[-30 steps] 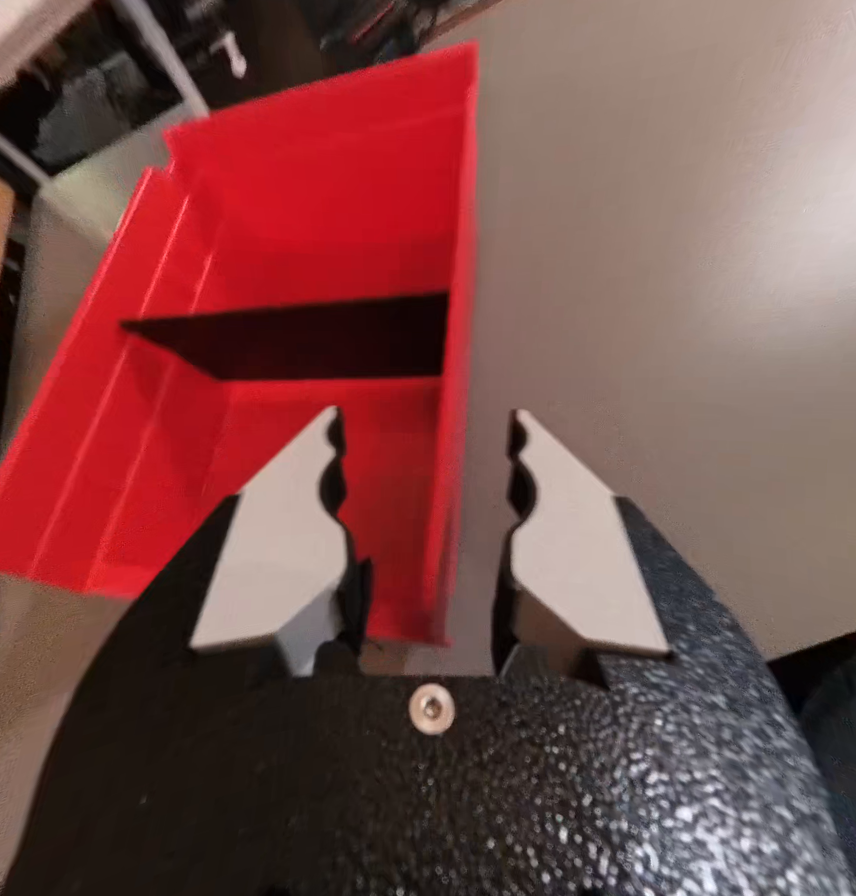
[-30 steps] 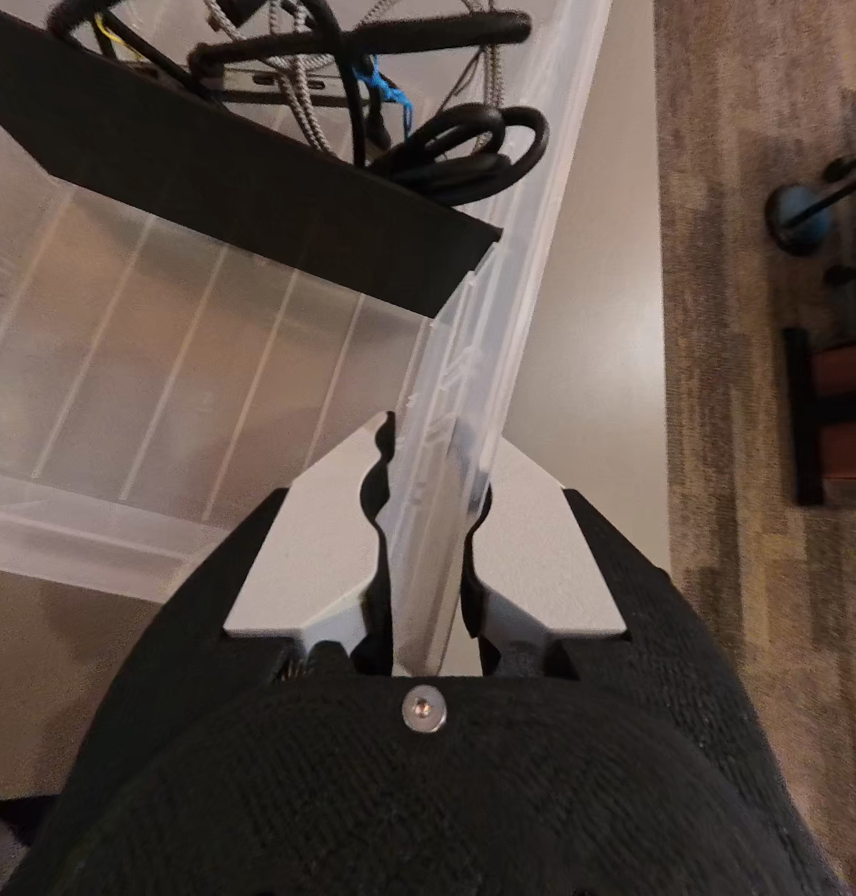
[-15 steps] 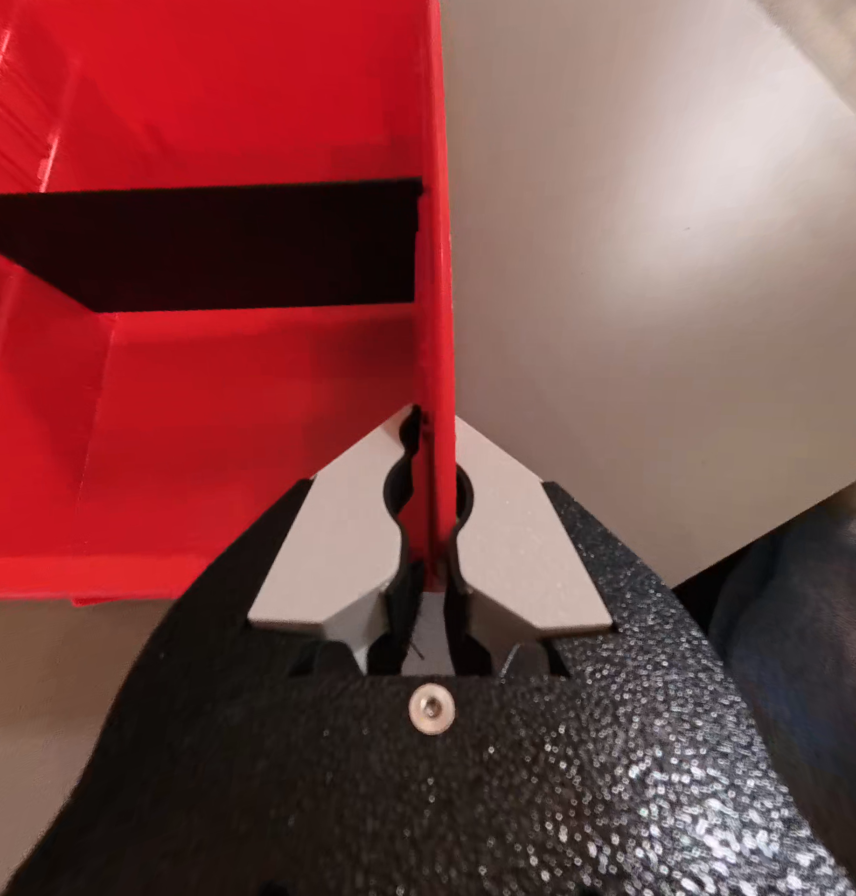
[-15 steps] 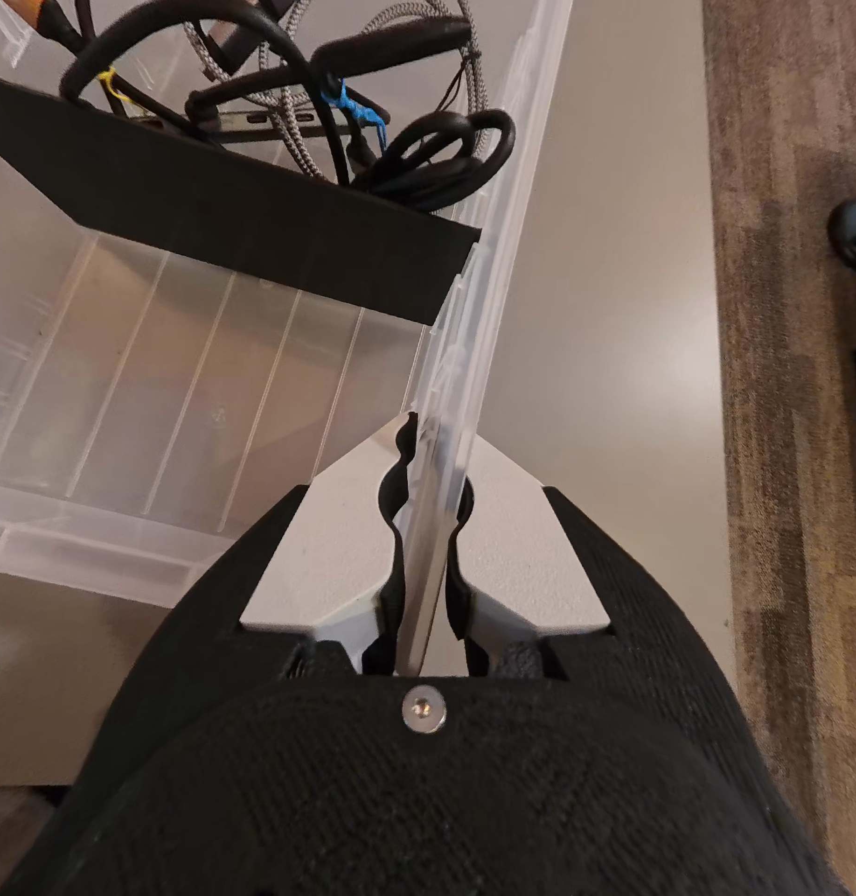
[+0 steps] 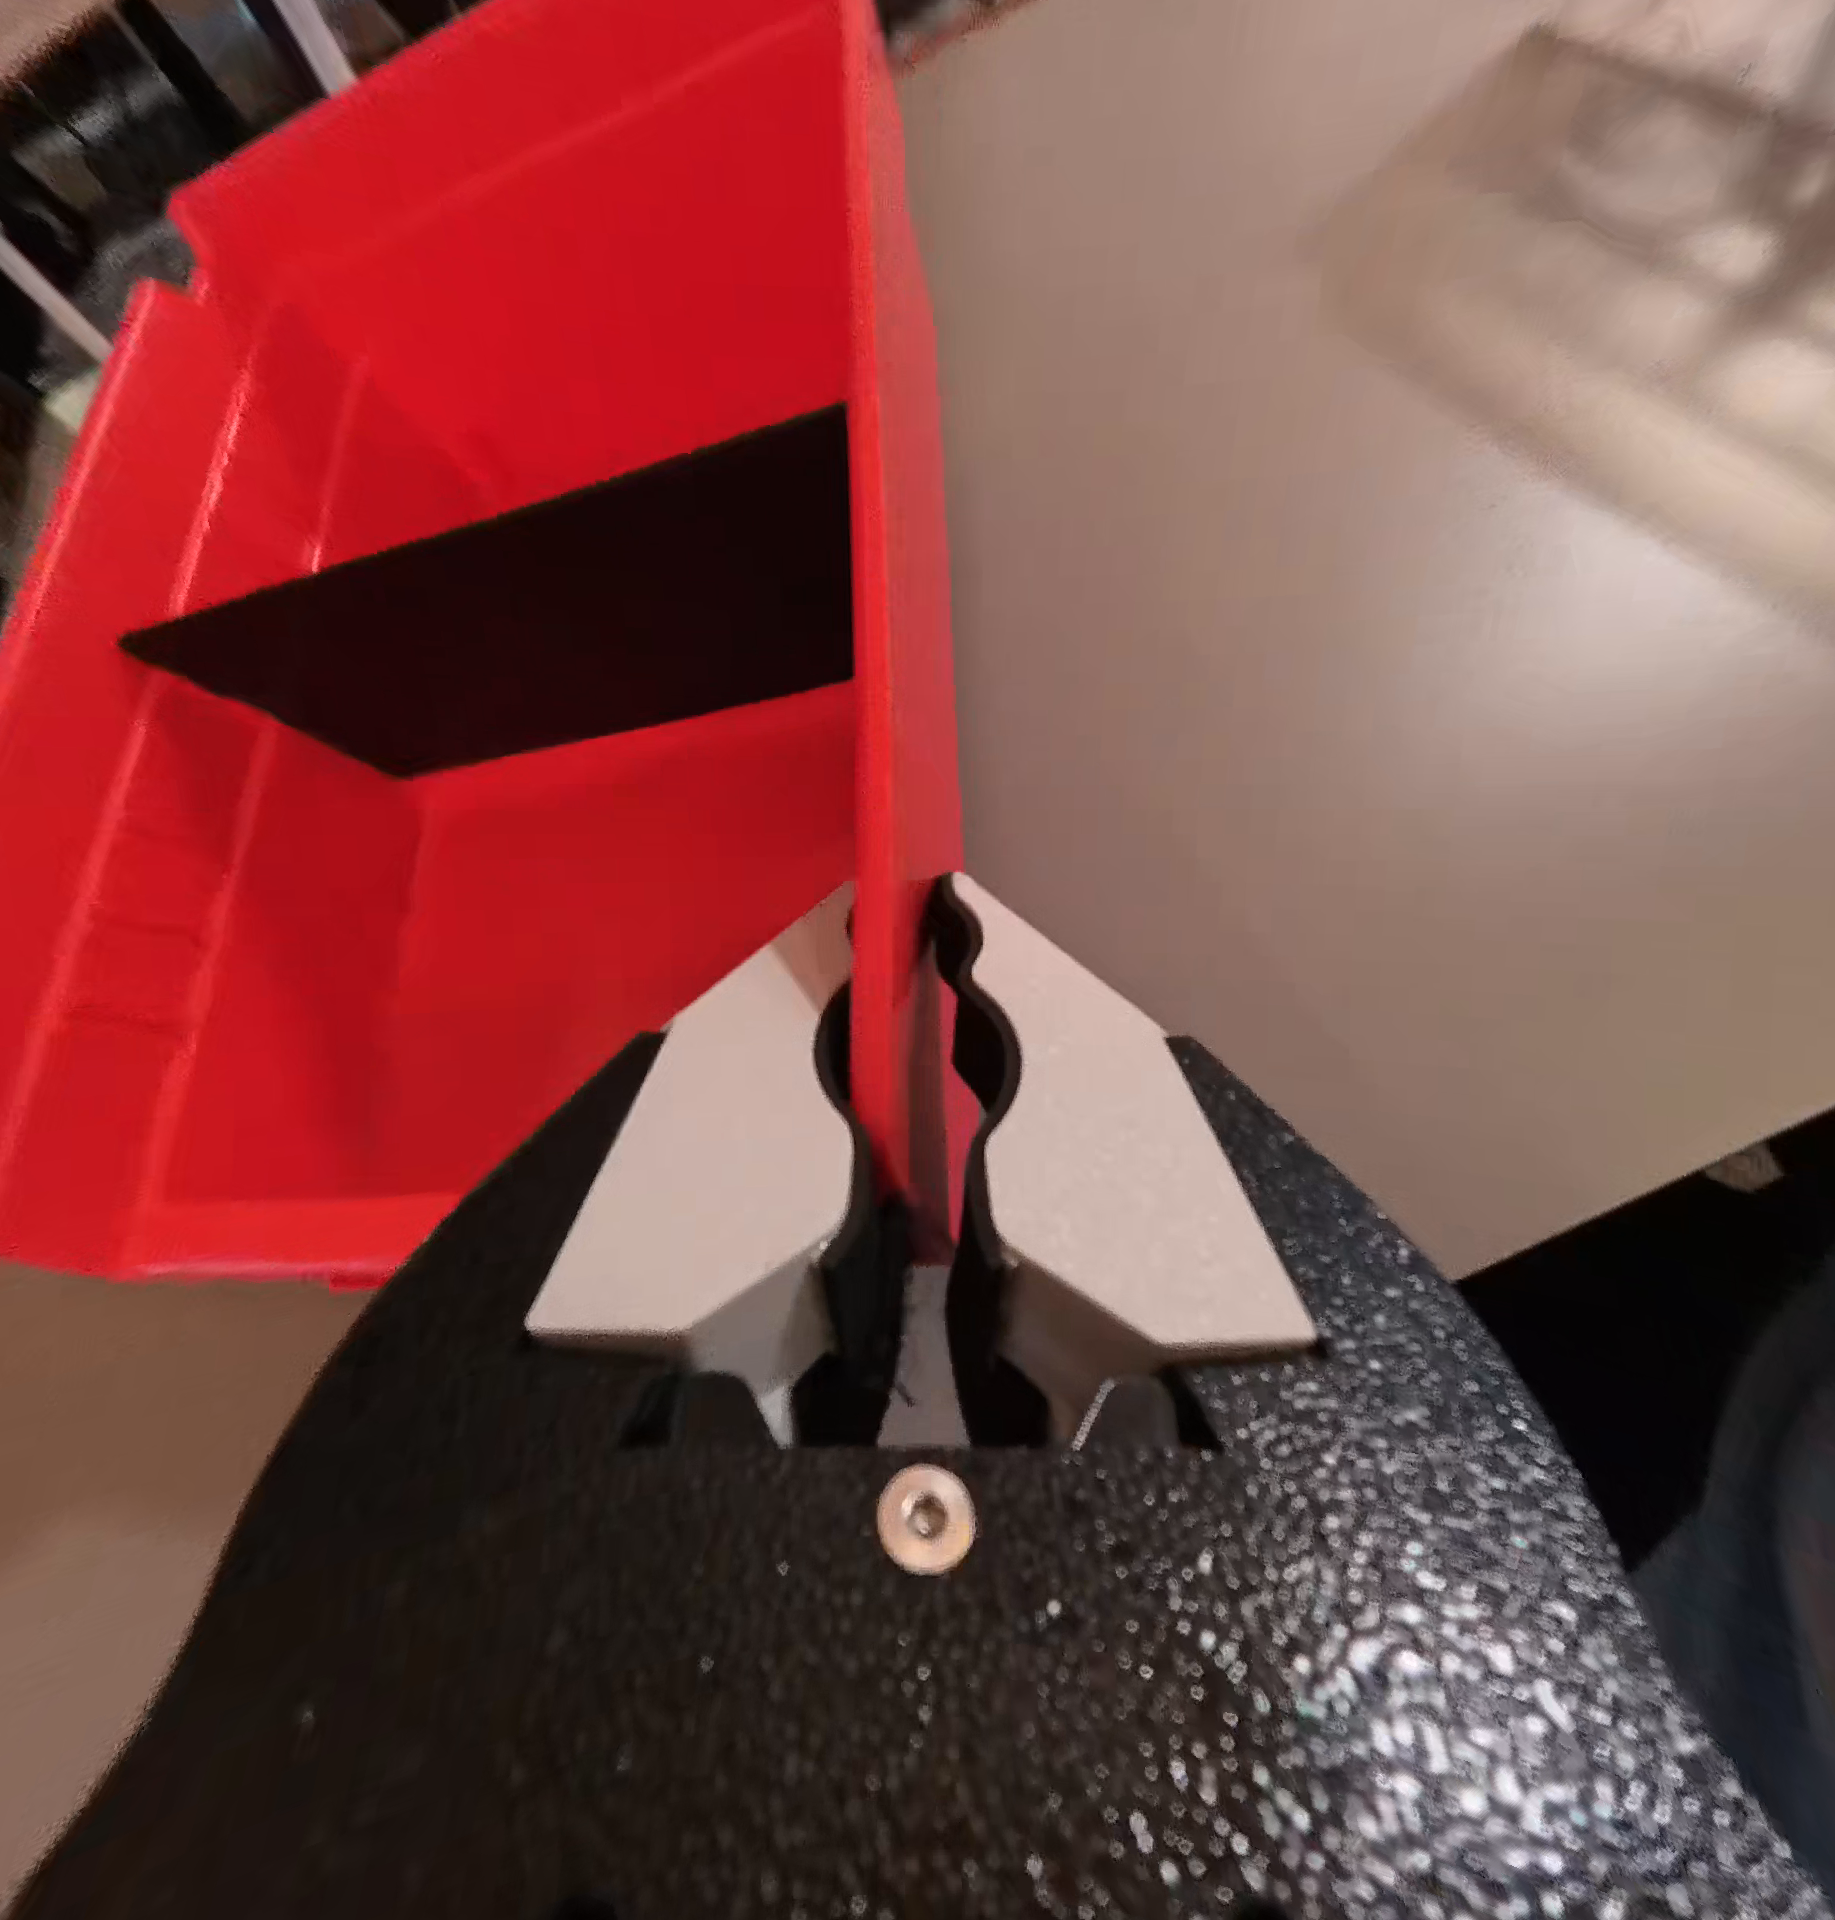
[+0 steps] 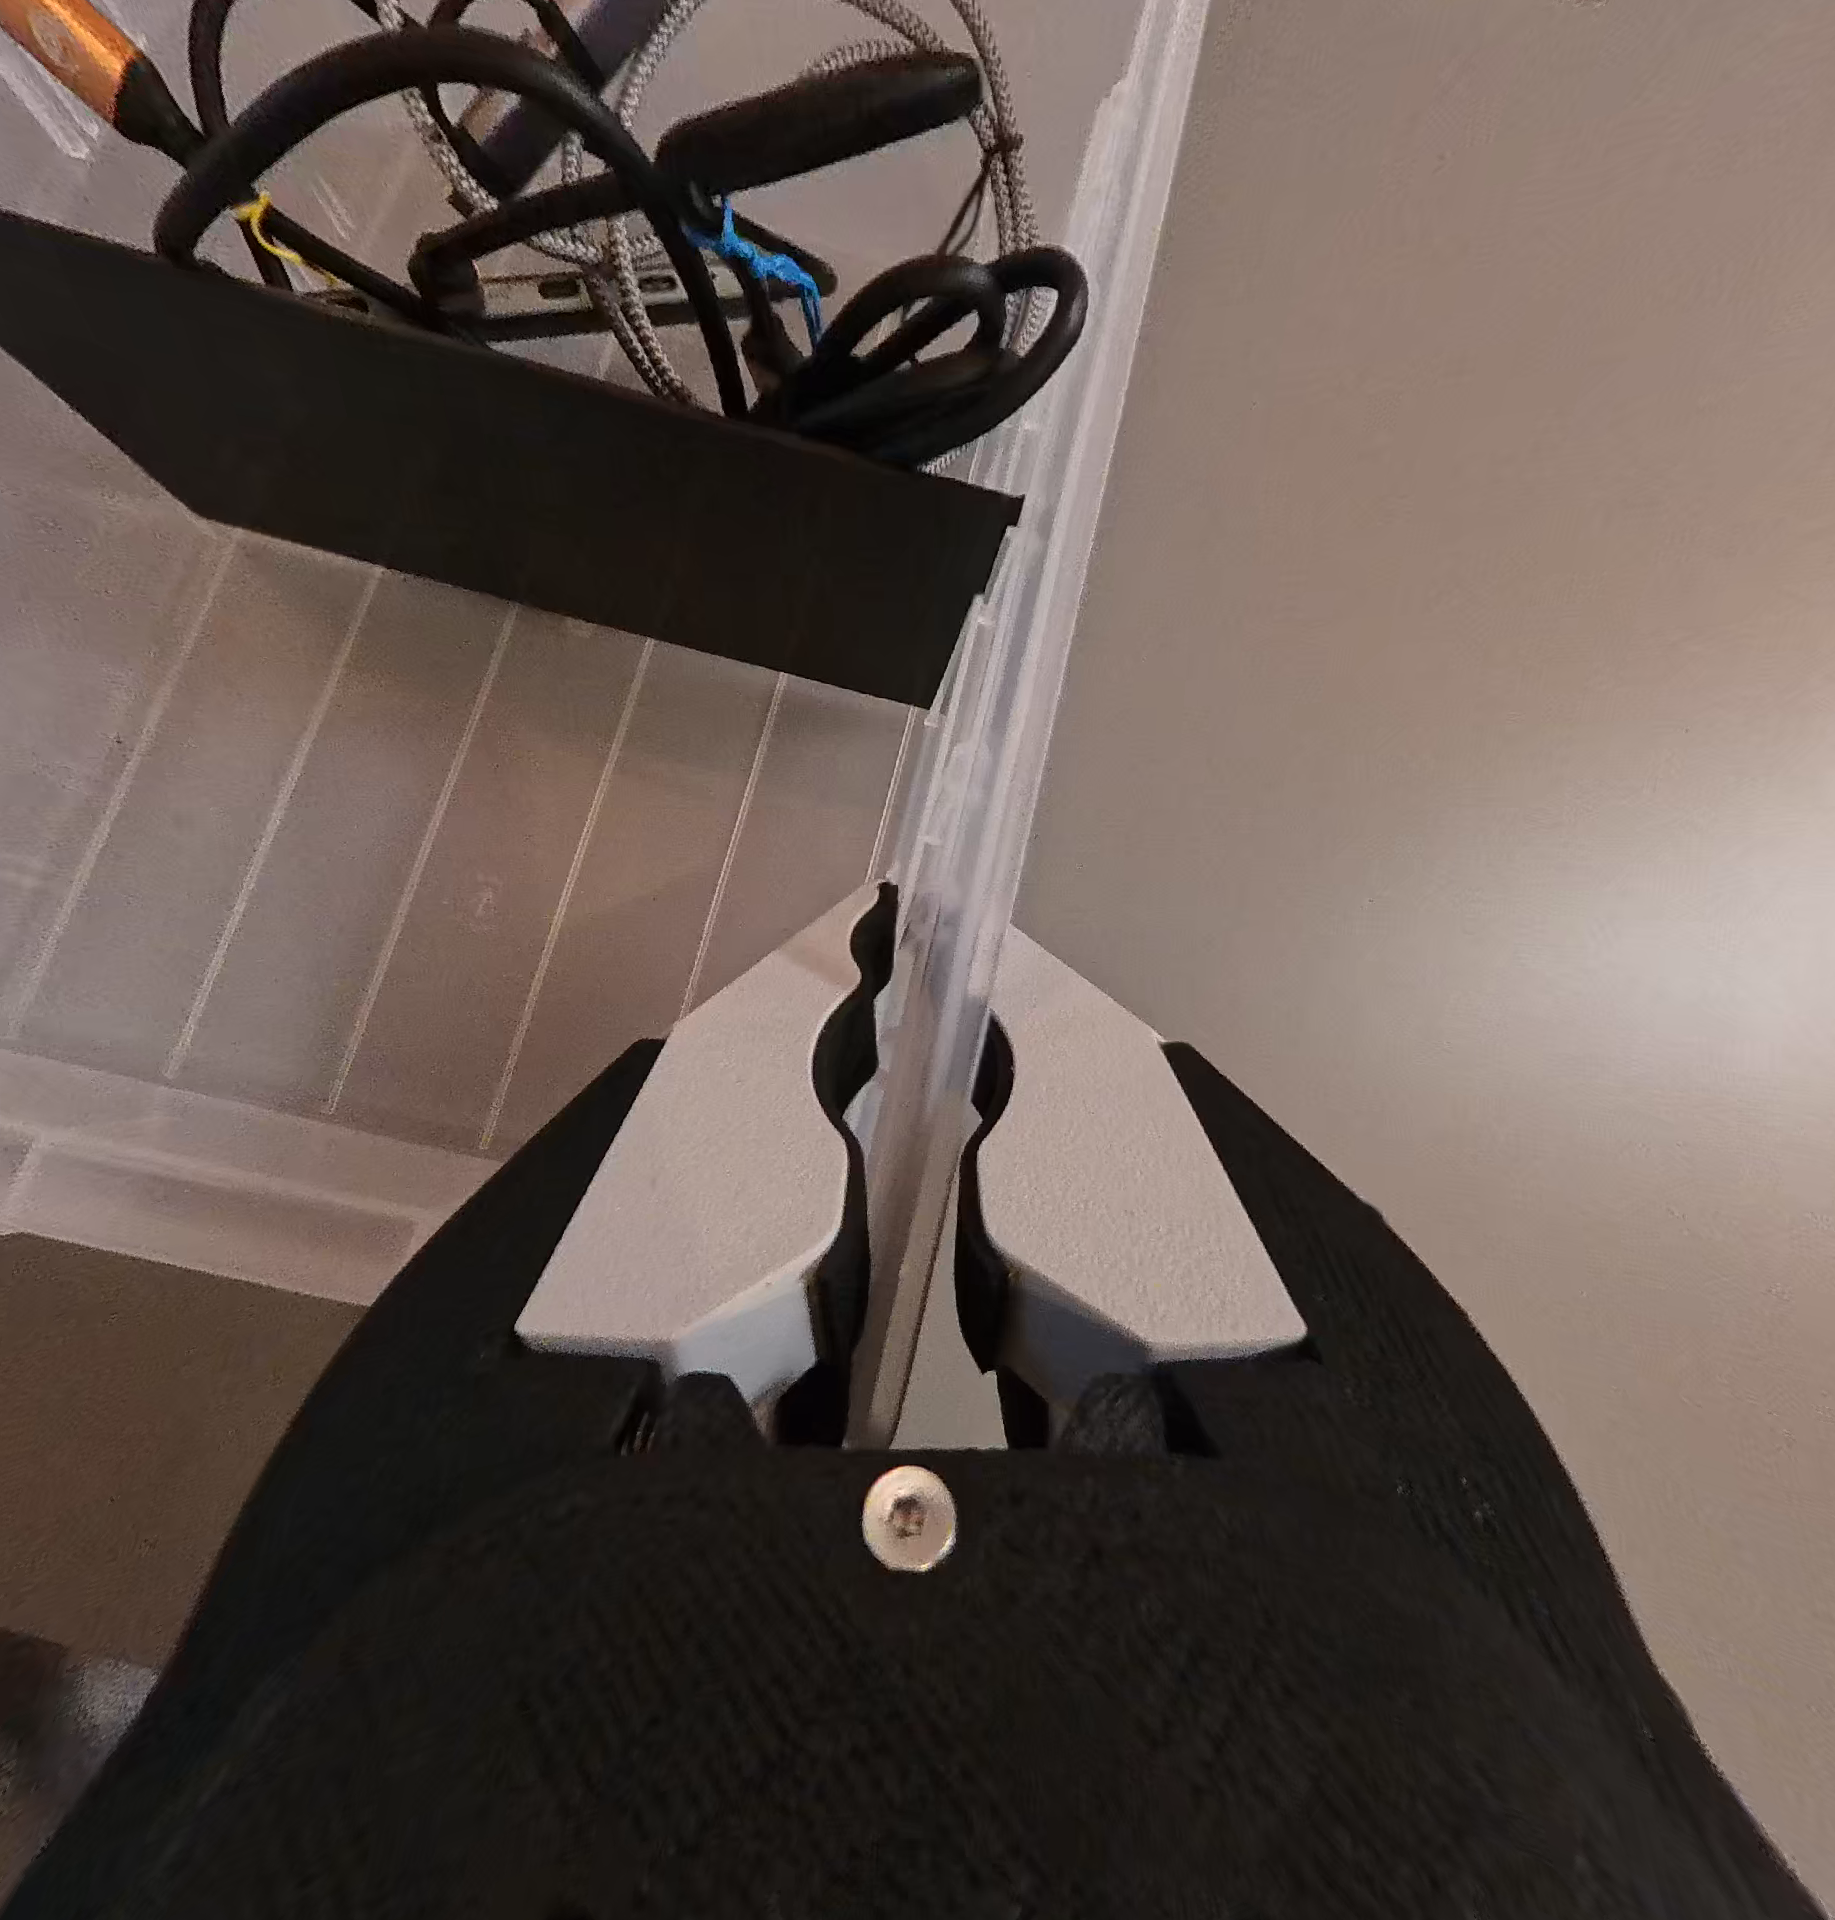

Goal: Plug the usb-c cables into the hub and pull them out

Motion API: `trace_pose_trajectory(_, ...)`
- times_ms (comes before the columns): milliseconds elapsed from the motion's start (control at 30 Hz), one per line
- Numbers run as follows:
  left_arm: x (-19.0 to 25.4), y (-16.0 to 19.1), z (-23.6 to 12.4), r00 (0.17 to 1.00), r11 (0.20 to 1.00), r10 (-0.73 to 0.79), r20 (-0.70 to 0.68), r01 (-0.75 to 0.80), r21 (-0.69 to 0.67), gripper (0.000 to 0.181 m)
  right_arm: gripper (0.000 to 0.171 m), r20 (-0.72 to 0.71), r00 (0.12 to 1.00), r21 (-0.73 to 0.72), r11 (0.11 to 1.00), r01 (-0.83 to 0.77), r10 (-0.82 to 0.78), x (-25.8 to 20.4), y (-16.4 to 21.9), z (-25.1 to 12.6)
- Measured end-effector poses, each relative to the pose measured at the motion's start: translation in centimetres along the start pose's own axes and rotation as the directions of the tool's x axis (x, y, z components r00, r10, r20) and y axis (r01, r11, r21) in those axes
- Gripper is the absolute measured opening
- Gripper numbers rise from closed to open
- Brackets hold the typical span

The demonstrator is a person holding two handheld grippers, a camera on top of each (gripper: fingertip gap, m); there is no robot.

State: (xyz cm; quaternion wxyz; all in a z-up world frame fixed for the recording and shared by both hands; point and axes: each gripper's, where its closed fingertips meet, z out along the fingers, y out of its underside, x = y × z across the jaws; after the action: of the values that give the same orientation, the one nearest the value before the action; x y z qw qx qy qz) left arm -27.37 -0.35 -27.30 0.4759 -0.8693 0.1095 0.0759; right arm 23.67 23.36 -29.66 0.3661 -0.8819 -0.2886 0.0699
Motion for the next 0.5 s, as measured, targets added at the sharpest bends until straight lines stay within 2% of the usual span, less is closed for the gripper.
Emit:
trace_pose_trajectory(33,-0.4,-0.5,-0.7,1.0,0.999,-0.008,0.011,0.007,0.032,0.007,0.005,0.011,1.0,0.004,1.0,0.006,-0.006,-0.9,-0.3,0.2)
trace_pose_trajectory(200,-3.5,-1.3,-3.6,0.994,0.997,-0.034,0.1,0.027,0.068,0.007,0.009,0.016,0.992,0.026,0.992,0.124,-0.125,-6.2,-2.5,1.3)
trace_pose_trajectory(300,-4.4,-1.9,-5.2,0.988,0.996,-0.019,0.154,0.006,0.087,0.007,0.021,0.078,0.978,0.071,0.98,0.188,-0.194,-11.1,-3.8,1.9)
trace_pose_trajectory(500,-4.8,-4.4,-7.9,0.974,0.986,-0.003,0.225,-0.035,0.166,0.007,0.031,0.205,0.958,0.184,0.969,0.164,-0.201,-20.8,-6.8,2.9)
